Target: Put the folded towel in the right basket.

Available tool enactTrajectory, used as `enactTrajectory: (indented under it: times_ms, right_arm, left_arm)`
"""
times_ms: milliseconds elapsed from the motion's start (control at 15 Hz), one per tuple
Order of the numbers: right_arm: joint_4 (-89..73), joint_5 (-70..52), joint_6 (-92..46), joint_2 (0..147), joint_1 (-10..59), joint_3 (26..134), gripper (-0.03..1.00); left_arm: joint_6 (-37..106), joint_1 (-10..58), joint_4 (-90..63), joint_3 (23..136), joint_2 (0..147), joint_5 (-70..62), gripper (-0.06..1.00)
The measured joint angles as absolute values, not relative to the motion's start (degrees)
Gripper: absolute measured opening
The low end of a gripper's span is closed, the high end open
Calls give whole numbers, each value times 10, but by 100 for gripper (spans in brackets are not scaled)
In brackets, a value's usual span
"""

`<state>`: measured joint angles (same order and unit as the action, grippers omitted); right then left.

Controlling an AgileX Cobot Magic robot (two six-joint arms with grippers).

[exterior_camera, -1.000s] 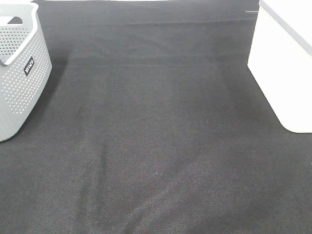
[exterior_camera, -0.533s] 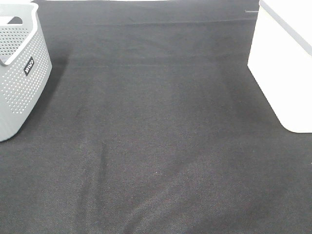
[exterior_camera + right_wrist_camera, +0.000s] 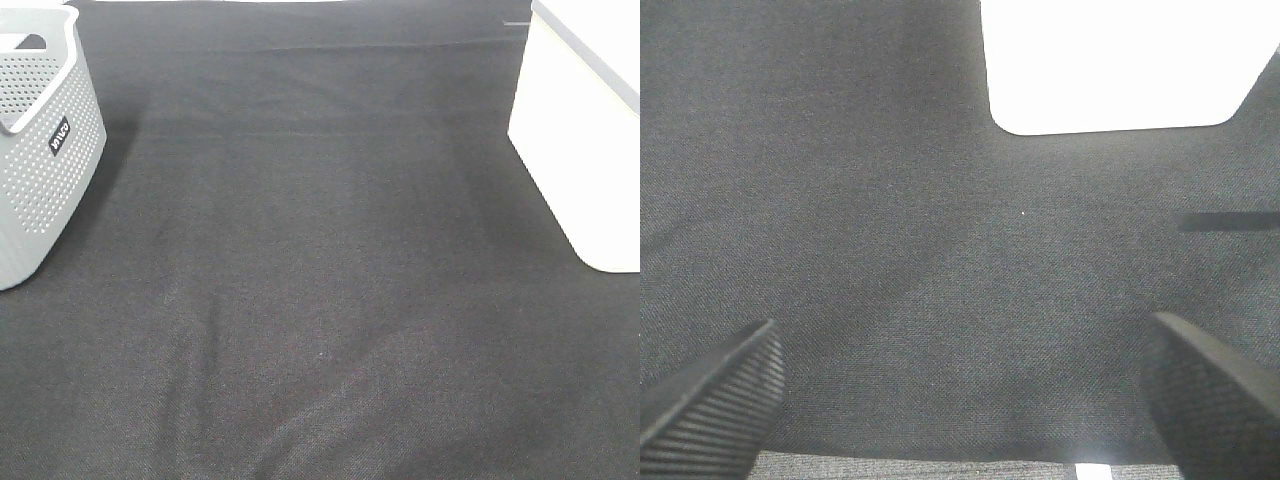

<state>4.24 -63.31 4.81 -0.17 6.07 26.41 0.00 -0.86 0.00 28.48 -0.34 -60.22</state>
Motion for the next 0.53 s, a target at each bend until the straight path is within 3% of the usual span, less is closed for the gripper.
enactTrajectory:
  times_ms: [533]
  right_arm:
    - [42,-633,48,-2,61,264,94]
  left_arm:
    - [0,-9,0,285,-3,-602,99]
